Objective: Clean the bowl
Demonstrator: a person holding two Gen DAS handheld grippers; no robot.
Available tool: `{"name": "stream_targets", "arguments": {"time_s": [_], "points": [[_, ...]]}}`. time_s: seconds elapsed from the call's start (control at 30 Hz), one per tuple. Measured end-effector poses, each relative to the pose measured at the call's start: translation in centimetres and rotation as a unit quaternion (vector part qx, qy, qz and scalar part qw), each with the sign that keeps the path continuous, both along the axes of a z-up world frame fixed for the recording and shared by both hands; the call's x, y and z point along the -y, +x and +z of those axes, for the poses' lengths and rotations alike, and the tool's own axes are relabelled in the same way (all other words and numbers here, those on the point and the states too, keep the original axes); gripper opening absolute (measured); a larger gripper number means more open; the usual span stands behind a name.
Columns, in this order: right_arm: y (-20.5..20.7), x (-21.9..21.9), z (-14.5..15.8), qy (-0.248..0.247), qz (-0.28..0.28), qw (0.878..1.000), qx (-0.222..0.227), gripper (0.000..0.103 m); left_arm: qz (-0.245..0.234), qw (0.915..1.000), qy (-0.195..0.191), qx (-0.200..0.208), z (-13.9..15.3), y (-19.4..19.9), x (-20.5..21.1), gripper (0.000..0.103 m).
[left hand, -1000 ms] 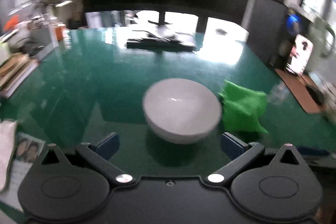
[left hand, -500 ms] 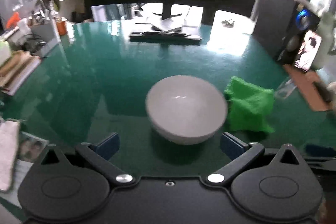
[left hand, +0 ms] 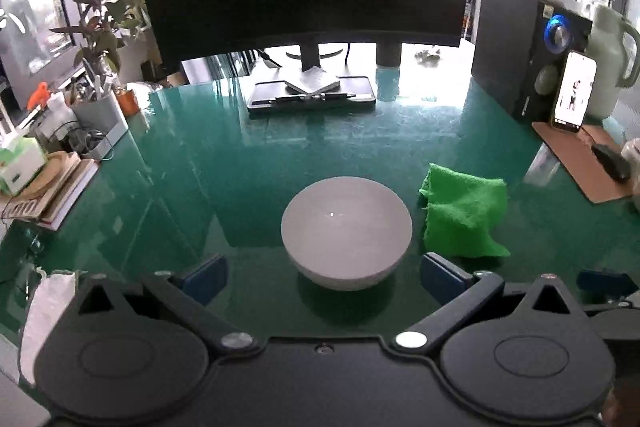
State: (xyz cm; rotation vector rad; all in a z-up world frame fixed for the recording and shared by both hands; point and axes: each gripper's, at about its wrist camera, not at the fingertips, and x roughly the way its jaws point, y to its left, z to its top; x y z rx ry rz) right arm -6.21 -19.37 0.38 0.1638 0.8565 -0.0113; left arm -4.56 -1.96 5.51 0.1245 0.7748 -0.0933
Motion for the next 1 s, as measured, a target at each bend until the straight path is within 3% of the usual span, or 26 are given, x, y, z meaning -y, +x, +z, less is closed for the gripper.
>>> {"name": "stream_targets", "arguments": {"time_s": [0.57, 1.0], "points": [[0.22, -0.28, 0.28, 0.003, 0.004, 1.0, 0.001, 0.103, 0.009, 0.9998, 0.011, -0.013, -0.49, 0.4, -0.18, 0.102], [0.45, -0.66, 0.04, 0.002, 0.009, 1.0, -0.004, 0.103, 0.032, 0.999, 0.028, 0.011, -0.51, 0.01, -0.29, 0.102]]}}
